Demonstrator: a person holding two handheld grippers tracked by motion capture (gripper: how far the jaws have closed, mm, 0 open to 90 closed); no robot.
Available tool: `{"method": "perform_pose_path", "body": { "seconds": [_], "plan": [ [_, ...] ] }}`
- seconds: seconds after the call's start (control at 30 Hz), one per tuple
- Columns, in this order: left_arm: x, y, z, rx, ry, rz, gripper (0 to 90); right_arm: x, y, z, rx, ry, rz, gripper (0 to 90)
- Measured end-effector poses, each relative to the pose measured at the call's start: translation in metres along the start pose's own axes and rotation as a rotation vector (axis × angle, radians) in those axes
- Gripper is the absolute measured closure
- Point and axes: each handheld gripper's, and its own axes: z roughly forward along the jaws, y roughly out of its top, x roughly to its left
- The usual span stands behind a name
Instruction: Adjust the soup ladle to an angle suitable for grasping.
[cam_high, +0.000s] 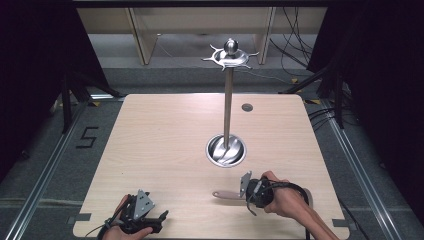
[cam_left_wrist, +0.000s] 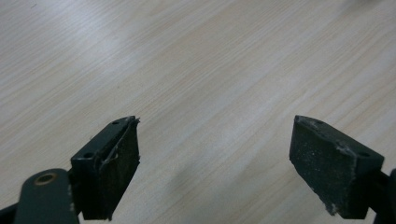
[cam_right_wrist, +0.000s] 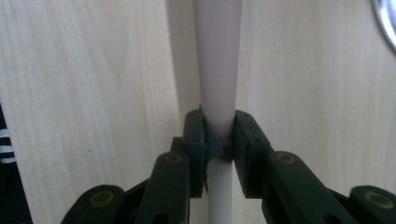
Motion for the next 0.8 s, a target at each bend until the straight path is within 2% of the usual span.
{"method": "perform_pose_path", "body": {
  "seconds": [0.07,0.1,0.13,0.23,0.27,0.33,0.37,0.43,0.47,0.5,0.53,0.57,0.6,0.63,0.67,0.7,0.73,0.77,0.8],
  "plan": [
    [-0.002,0.0,0.001,-0.017,-0.002,-0.024,15.6,-0.001,-0.001,-0.003,-0.009,-0.01,0.019,76.8],
    [-0.002,0.0,0.001,-0.014,-0.001,-0.024,15.6,-0.003,-0.002,-0.004,-0.017,-0.014,-0.003,76.8],
    [-0.002,0.0,0.001,-0.015,-0.002,-0.022,15.6,-0.005,-0.002,-0.004,-0.04,-0.022,-0.018,76.8],
    [0.0,0.0,-0.001,0.008,0.002,0.005,15.6,-0.007,-0.005,-0.009,-0.058,-0.036,0.021,76.9],
    [0.001,0.0,-0.001,0.009,0.002,0.009,15.6,-0.009,-0.006,-0.011,-0.071,-0.028,0.002,76.9],
    [0.001,0.0,-0.001,0.013,-0.001,0.013,15.6,-0.01,-0.008,-0.015,-0.08,-0.044,0.028,76.9],
    [0.0,0.0,-0.001,0.01,-0.003,0.002,15.6,-0.012,-0.009,-0.017,-0.098,-0.043,0.008,76.9],
    [0.001,0.0,-0.001,0.01,-0.002,0.007,15.6,-0.011,-0.011,-0.022,-0.102,-0.055,0.063,76.9],
    [0.001,0.0,-0.001,0.01,0.0,0.006,15.6,-0.012,-0.012,-0.024,-0.106,-0.043,0.072,76.9],
    [0.001,0.0,-0.001,0.011,0.0,0.011,15.6,-0.014,-0.013,-0.025,-0.133,-0.055,0.04,76.9],
    [0.001,0.0,-0.001,0.012,0.001,0.011,15.6,-0.013,-0.015,-0.028,-0.14,-0.066,0.076,76.9],
    [0.0,0.0,-0.001,0.01,0.003,-0.009,15.6,-0.015,-0.015,-0.029,-0.156,-0.065,0.043,76.9],
    [0.001,0.0,-0.001,0.011,0.002,0.007,15.6,-0.014,-0.017,-0.032,-0.158,-0.07,0.089,76.9],
    [0.001,0.0,-0.001,0.01,0.002,0.01,15.6,-0.016,-0.018,-0.035,-0.18,-0.081,0.074,76.9],
    [0.001,0.0,-0.001,0.011,0.001,0.011,15.6,-0.016,-0.018,-0.035,-0.18,-0.081,0.074,76.9],
    [0.001,0.0,-0.001,0.011,0.002,0.013,15.6,-0.015,-0.019,-0.038,-0.183,-0.077,0.102,76.9],
    [0.001,0.0,-0.001,0.01,0.002,0.01,15.6,-0.016,-0.019,-0.039,-0.204,-0.079,0.094,76.9],
    [0.001,0.0,-0.001,0.005,0.002,0.005,15.6,-0.015,-0.02,-0.043,-0.207,-0.078,0.127,76.9],
    [0.0,0.0,0.0,-0.001,0.004,-0.003,15.6,-0.017,-0.02,-0.044,-0.218,-0.093,0.098,76.9]
  ]
}}
